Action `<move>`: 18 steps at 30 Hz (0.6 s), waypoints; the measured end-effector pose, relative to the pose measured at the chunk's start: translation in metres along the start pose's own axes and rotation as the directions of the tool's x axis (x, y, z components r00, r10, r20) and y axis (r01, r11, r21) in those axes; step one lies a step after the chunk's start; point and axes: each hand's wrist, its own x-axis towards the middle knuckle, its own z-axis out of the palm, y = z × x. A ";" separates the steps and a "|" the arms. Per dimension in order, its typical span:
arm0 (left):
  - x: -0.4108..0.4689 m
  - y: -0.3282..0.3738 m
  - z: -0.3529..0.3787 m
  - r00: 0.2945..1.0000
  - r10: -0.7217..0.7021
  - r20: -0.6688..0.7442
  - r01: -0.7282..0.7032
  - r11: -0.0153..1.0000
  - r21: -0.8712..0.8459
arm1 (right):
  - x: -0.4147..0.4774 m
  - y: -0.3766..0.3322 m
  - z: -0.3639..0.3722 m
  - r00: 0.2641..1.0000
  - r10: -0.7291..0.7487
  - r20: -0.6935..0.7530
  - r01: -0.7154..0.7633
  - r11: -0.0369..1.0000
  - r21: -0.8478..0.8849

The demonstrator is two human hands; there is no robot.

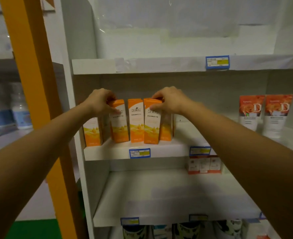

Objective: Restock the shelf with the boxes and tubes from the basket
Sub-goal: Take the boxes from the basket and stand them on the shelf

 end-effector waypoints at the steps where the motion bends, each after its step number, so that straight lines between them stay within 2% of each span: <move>1: 0.002 -0.003 0.002 1.000 -0.003 0.004 0.003 1.000 0.004 | 0.003 -0.001 -0.001 1.000 0.004 0.007 -0.004 1.000 -0.009; 7: 0.008 -0.012 0.012 0.999 0.022 -0.027 -0.020 0.997 0.077 | 0.012 -0.004 0.008 1.000 0.010 0.020 -0.009 1.000 -0.025; 15: 0.002 -0.009 0.020 0.997 0.043 -0.064 -0.023 0.958 0.285 | 0.006 -0.002 0.021 0.994 -0.054 -0.095 0.037 0.983 -0.181; 18: -0.003 -0.004 0.020 0.997 0.058 -0.051 -0.037 0.939 0.343 | 0.000 0.001 0.023 0.987 -0.065 -0.146 0.040 0.985 -0.168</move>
